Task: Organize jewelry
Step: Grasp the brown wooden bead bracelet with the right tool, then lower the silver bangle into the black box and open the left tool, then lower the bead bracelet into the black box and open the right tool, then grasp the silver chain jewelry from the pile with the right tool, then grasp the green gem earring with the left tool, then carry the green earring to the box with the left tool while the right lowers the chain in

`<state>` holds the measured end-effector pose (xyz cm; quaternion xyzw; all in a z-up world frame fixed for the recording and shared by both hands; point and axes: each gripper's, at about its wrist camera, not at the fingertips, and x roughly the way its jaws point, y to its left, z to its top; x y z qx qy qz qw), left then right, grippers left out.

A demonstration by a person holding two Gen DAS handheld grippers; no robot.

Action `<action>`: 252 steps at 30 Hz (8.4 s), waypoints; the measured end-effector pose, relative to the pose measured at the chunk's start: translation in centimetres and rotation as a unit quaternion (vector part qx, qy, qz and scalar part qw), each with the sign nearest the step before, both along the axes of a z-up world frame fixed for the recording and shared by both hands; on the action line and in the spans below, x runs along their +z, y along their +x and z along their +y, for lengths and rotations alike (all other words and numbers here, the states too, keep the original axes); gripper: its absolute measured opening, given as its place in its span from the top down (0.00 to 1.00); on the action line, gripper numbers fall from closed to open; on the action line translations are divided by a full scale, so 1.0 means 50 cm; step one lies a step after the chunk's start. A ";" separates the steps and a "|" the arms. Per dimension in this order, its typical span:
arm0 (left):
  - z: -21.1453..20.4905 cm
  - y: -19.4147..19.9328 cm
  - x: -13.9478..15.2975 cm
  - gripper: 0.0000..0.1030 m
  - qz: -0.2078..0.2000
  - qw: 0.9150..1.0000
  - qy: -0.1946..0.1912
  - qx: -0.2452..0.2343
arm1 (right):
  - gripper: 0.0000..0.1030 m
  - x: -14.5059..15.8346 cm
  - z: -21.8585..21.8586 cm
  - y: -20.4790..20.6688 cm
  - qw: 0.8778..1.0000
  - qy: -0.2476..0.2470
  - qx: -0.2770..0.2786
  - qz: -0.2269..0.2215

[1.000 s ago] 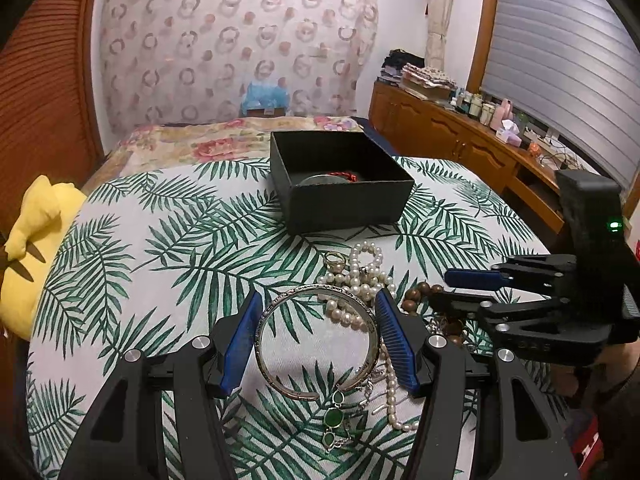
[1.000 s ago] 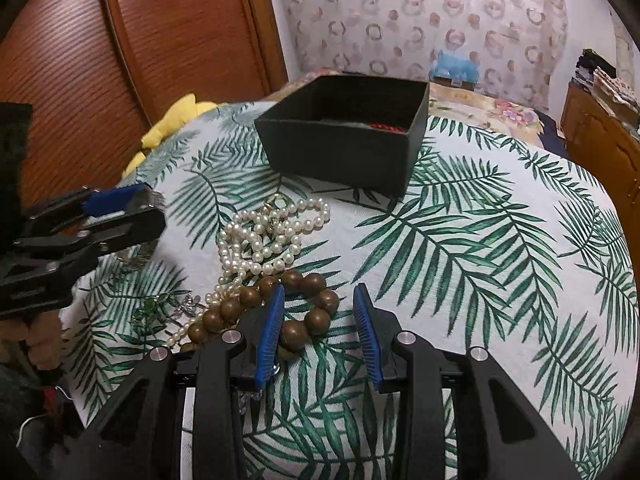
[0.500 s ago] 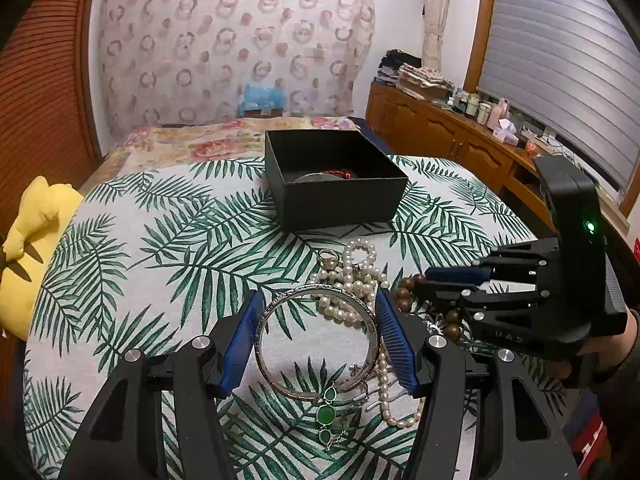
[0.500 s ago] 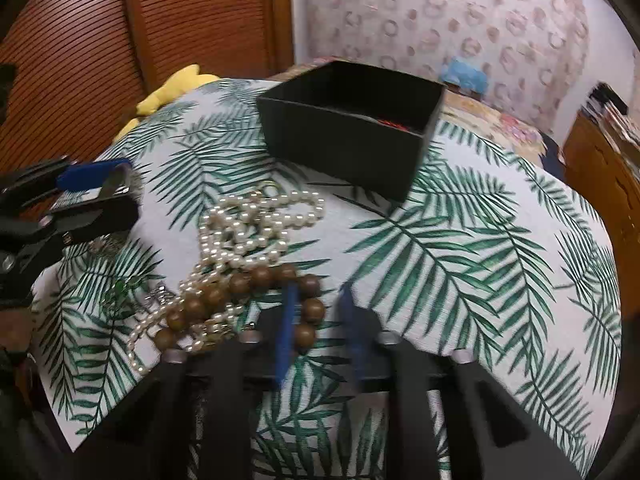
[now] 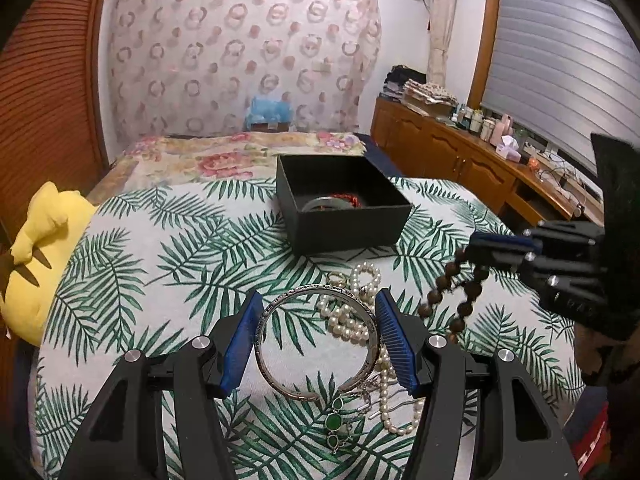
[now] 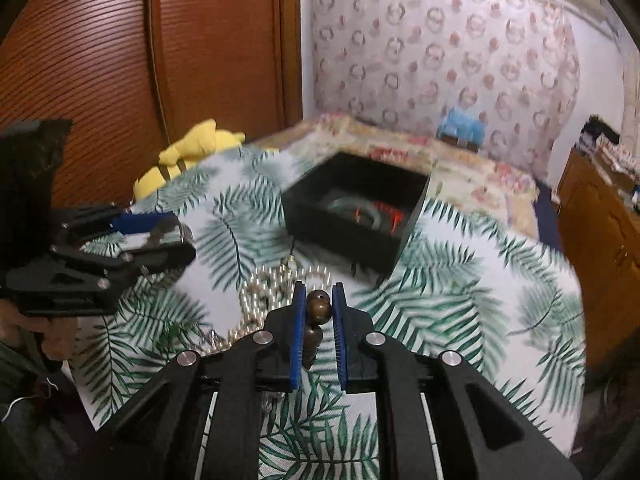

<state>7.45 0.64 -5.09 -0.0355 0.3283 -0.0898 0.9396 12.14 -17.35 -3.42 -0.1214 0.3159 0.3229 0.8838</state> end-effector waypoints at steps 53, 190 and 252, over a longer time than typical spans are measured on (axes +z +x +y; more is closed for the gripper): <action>-0.095 0.333 0.040 0.44 0.018 0.999 0.040 -0.022 | 0.86 0.128 -0.055 0.182 0.996 -0.001 -0.060 -0.064; -0.022 -0.053 -0.123 0.94 0.089 0.991 0.067 -0.076 | 0.91 -0.030 -0.098 -0.017 0.996 0.035 -0.076 0.027; -0.039 0.236 0.125 0.95 -0.020 0.997 0.069 -0.040 | 0.90 -0.020 0.008 0.349 0.990 0.099 -0.093 0.037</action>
